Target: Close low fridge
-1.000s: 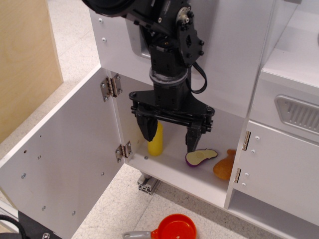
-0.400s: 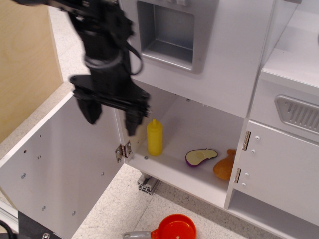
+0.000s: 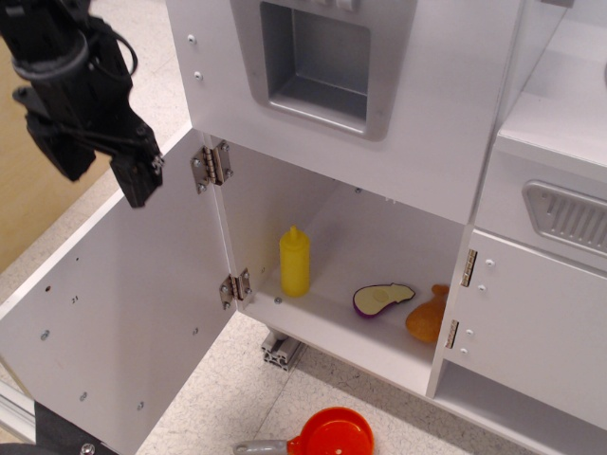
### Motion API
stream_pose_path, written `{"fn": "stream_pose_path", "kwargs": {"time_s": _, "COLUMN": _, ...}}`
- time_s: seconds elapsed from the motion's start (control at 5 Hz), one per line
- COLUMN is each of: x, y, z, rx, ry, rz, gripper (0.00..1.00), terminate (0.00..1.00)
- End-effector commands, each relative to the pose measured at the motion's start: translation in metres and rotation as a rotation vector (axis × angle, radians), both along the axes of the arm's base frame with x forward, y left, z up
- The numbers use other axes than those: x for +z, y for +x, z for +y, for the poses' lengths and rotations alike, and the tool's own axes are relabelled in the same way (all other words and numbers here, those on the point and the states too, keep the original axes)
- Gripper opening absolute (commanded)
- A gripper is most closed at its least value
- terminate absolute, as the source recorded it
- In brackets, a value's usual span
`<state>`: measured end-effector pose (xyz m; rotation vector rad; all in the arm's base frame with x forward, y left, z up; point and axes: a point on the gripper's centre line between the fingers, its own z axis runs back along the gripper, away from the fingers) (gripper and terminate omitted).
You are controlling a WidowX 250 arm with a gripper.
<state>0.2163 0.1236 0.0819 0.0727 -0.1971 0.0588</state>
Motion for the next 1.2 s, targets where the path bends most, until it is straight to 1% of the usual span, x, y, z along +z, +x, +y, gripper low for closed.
{"fn": "stream_pose_path", "kwargs": {"time_s": 0.0, "x": -0.008, "y": 0.006, "z": 0.035, "rx": -0.012, "ry": 0.009, "rz": -0.005, "gripper": 1.00, "terminate": 0.00}}
{"fn": "stream_pose_path", "kwargs": {"time_s": 0.2, "x": -0.032, "y": 0.012, "z": 0.033, "rx": 0.009, "ry": -0.003, "rz": 0.011, "gripper": 1.00, "terminate": 0.00}}
{"fn": "stream_pose_path", "kwargs": {"time_s": 0.4, "x": -0.046, "y": 0.015, "z": 0.028, "rx": 0.009, "ry": -0.052, "rz": 0.046, "gripper": 1.00, "terminate": 0.00}}
{"fn": "stream_pose_path", "kwargs": {"time_s": 0.6, "x": -0.059, "y": 0.018, "z": 0.021, "rx": 0.023, "ry": -0.047, "rz": 0.079, "gripper": 1.00, "terminate": 0.00}}
{"fn": "stream_pose_path", "kwargs": {"time_s": 0.8, "x": -0.071, "y": 0.021, "z": 0.010, "rx": 0.058, "ry": -0.042, "rz": 0.093, "gripper": 1.00, "terminate": 0.00}}
{"fn": "stream_pose_path", "kwargs": {"time_s": 1.0, "x": -0.071, "y": 0.021, "z": -0.009, "rx": 0.057, "ry": -0.070, "rz": 0.107, "gripper": 1.00, "terminate": 0.00}}
